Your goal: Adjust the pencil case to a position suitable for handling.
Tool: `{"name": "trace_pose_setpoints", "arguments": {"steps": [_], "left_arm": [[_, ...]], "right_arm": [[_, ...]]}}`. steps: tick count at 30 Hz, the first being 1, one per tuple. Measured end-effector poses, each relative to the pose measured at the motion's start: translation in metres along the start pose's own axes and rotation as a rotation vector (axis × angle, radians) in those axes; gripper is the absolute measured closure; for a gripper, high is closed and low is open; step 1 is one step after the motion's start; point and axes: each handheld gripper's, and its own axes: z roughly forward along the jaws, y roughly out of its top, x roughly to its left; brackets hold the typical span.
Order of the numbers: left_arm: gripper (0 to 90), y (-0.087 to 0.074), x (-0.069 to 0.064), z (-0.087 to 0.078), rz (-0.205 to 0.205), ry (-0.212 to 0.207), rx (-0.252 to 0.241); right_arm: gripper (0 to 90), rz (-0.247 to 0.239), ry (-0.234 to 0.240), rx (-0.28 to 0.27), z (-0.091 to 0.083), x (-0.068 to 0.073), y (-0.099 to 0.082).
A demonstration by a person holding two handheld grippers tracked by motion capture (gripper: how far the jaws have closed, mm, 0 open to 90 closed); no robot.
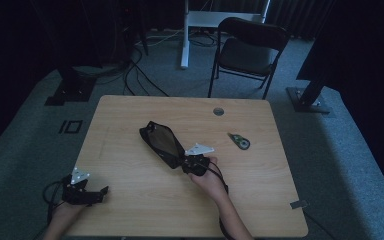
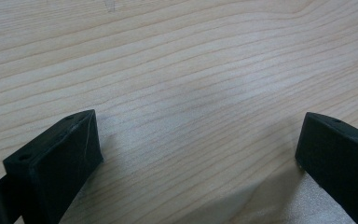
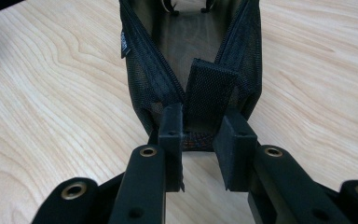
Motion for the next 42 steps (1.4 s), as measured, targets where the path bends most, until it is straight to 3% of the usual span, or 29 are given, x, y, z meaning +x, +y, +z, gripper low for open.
{"name": "trace_pose_setpoints", "arguments": {"steps": [21, 28, 42], "left_arm": [[0.0, 0.0, 0.0, 0.0, 0.002, 0.0, 0.002], [0.0, 0.0, 0.0, 0.0, 0.002, 0.0, 0.002], [0.0, 0.0, 0.0, 0.0, 0.002, 0.0, 0.002]], "right_arm": [[73.1, 0.049, -0.07, -0.011, -0.038, -0.029, -0.026], [73.1, 0.092, -0.112, -0.031, -0.058, -0.041, -0.042], [73.1, 0.089, -0.154, -0.029, -0.079, -0.045, -0.057]]}}
